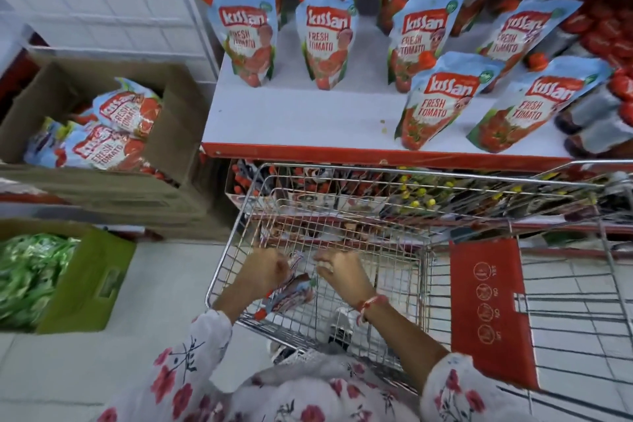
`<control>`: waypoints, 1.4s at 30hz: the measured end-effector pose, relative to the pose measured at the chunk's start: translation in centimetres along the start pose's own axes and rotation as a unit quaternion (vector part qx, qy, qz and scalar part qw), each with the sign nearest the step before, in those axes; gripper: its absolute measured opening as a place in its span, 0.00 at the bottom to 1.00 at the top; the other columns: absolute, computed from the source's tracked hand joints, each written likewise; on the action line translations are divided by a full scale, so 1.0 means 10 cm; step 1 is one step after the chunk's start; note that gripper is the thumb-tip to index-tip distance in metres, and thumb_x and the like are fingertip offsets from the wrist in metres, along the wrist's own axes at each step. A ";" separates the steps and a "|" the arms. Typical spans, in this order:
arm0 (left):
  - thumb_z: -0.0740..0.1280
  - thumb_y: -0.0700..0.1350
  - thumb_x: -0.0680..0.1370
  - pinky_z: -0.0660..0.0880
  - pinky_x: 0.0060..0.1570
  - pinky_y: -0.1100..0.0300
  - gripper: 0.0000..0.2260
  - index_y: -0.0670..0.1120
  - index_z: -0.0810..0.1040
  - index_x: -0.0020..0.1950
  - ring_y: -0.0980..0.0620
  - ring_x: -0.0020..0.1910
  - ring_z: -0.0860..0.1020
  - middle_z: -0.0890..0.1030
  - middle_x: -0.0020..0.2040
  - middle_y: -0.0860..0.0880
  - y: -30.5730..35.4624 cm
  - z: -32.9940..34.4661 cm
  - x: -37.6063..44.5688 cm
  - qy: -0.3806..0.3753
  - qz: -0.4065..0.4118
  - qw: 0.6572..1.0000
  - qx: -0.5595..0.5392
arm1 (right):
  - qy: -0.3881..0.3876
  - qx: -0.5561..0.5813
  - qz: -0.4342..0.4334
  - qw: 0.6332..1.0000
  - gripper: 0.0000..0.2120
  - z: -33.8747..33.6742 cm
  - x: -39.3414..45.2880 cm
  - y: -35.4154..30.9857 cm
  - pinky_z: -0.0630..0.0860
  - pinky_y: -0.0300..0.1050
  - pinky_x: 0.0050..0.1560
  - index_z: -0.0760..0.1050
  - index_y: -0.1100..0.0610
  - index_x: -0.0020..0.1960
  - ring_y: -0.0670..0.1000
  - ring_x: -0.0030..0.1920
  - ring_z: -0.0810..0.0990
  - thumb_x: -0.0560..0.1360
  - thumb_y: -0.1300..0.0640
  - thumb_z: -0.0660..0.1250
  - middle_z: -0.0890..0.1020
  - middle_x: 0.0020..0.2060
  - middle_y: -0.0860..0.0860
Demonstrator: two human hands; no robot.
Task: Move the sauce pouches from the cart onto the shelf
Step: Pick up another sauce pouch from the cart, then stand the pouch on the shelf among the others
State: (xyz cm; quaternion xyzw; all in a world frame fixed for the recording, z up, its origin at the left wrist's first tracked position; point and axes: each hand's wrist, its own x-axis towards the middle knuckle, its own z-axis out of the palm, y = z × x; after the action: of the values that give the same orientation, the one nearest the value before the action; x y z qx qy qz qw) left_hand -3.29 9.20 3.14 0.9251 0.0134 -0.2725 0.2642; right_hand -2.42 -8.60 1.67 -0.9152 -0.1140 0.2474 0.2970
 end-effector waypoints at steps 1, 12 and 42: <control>0.67 0.41 0.73 0.75 0.45 0.61 0.07 0.41 0.84 0.47 0.45 0.46 0.82 0.85 0.47 0.43 -0.03 0.05 -0.02 -0.015 -0.014 0.999 0.037 | -0.016 -0.011 -0.008 1.000 0.12 0.09 0.03 0.00 0.81 0.47 0.52 0.77 0.54 0.58 0.56 0.49 0.83 0.75 0.60 0.66 0.82 0.58 0.57; 0.66 0.50 0.74 0.75 0.50 0.54 0.12 0.49 0.81 0.55 0.42 0.49 0.80 0.83 0.51 0.40 -0.27 0.35 -0.05 -0.031 -0.053 0.985 0.163 | -0.116 -0.130 -0.023 0.984 0.09 0.70 0.32 0.01 0.81 0.53 0.49 0.81 0.57 0.52 0.58 0.45 0.82 0.74 0.60 0.66 0.84 0.46 0.59; 0.76 0.36 0.65 0.82 0.43 0.61 0.13 0.45 0.82 0.48 0.54 0.45 0.84 0.85 0.43 0.45 0.81 -1.18 -0.12 0.230 0.151 0.866 -0.417 | 0.258 0.223 -0.099 0.935 0.02 -1.59 -0.25 -0.48 0.75 0.27 0.36 0.84 0.53 0.42 0.35 0.36 0.81 0.70 0.57 0.73 0.85 0.37 0.45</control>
State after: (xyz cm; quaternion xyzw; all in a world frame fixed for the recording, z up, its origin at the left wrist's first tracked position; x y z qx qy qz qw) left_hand 2.93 8.20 16.01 0.7555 0.0462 0.0220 0.6531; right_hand 3.42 -13.36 16.63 -0.8421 -0.0655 -0.0087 0.5352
